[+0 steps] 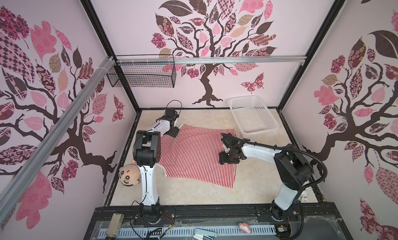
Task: Fold and stack tank tops
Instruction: Rotate the tank top at the center of the table.
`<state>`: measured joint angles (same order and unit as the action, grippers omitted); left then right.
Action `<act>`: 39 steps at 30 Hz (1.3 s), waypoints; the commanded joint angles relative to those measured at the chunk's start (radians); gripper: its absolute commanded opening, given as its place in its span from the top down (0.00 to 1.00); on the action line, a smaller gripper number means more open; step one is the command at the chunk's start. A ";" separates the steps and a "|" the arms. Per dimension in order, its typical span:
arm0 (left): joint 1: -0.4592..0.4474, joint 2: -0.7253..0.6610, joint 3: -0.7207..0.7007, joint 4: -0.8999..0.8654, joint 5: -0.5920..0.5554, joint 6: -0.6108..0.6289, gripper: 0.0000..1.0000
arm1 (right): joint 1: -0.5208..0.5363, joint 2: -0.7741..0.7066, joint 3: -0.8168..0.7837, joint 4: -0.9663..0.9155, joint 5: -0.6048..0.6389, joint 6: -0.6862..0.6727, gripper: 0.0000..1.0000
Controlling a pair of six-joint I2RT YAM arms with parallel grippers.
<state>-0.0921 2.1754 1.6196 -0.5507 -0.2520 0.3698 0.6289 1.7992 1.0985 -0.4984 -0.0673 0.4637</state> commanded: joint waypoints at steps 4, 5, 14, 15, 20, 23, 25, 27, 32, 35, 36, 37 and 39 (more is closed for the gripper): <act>0.003 -0.020 -0.070 -0.036 -0.055 -0.007 0.17 | -0.058 0.160 0.122 -0.133 0.268 -0.088 0.27; 0.003 -0.027 -0.080 -0.043 -0.055 -0.014 0.17 | -0.070 0.175 0.144 -0.141 0.274 -0.094 0.27; 0.004 -0.083 -0.190 0.027 -0.069 -0.016 0.17 | -0.093 0.263 0.388 -0.220 0.202 -0.156 0.27; 0.006 -0.075 -0.176 0.030 -0.065 -0.010 0.17 | -0.088 0.243 0.386 -0.224 0.189 -0.156 0.27; 0.008 -0.023 -0.035 -0.036 -0.037 -0.015 0.17 | -0.075 0.113 0.300 -0.208 0.119 -0.127 0.27; 0.008 -0.007 0.033 -0.079 -0.017 -0.025 0.17 | -0.053 0.034 0.232 -0.203 0.115 -0.105 0.27; 0.008 -0.039 0.031 -0.082 0.002 -0.038 0.17 | -0.032 -0.046 0.192 -0.189 0.107 -0.098 0.27; 0.006 -0.100 0.001 -0.076 0.014 -0.055 0.16 | -0.025 -0.124 0.170 -0.196 0.104 -0.091 0.26; -0.003 -0.340 -0.152 -0.061 0.086 -0.072 0.15 | -0.032 -0.308 0.070 -0.206 0.166 -0.048 0.18; -0.010 -0.507 -0.281 -0.053 0.147 -0.060 0.14 | -0.048 -0.392 -0.023 -0.188 0.142 -0.011 0.14; -0.014 -0.566 -0.327 -0.058 0.165 -0.053 0.14 | -0.060 -0.418 -0.056 -0.181 0.133 -0.001 0.14; -0.021 -0.625 -0.377 -0.057 0.186 -0.041 0.14 | -0.076 -0.445 -0.095 -0.172 0.121 0.009 0.14; -0.052 -0.730 -0.471 -0.065 0.214 -0.005 0.14 | -0.125 -0.498 -0.174 -0.148 0.076 0.022 0.10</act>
<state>-0.1120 1.5211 1.2449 -0.5945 -0.1200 0.3267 0.5488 1.3434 0.9943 -0.6418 0.0456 0.4438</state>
